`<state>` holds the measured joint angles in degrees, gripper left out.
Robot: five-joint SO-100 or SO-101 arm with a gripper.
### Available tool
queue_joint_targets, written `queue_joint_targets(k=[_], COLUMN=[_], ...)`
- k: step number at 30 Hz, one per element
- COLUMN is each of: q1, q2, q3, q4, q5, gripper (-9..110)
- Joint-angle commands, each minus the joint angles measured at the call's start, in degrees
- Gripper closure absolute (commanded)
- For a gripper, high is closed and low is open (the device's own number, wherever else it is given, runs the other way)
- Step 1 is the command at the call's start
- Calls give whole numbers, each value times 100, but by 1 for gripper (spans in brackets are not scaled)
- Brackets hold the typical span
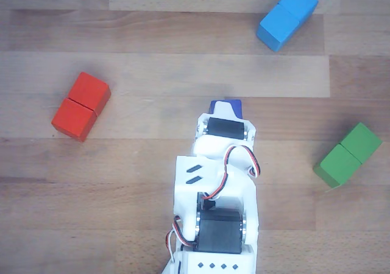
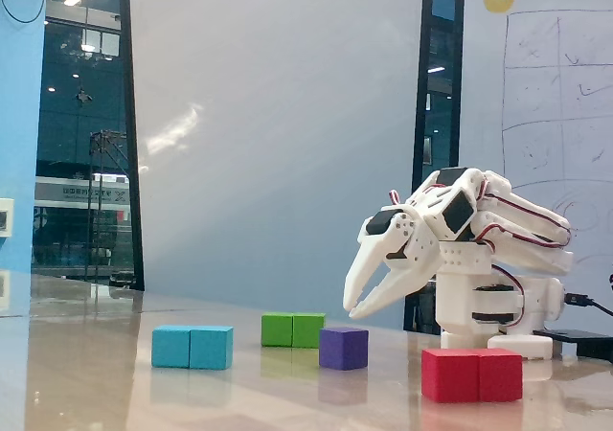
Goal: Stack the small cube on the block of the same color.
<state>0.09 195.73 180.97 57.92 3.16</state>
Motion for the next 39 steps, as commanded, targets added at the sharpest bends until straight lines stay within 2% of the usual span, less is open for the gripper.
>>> queue_joint_targets(k=[1, 14, 39], q1=[-44, -53, 114], q2=[220, 220, 193], q3=[-123, -237, -334], q4=[97, 404, 624], q5=[-387, -765, -686], gripper=[101, 101, 101])
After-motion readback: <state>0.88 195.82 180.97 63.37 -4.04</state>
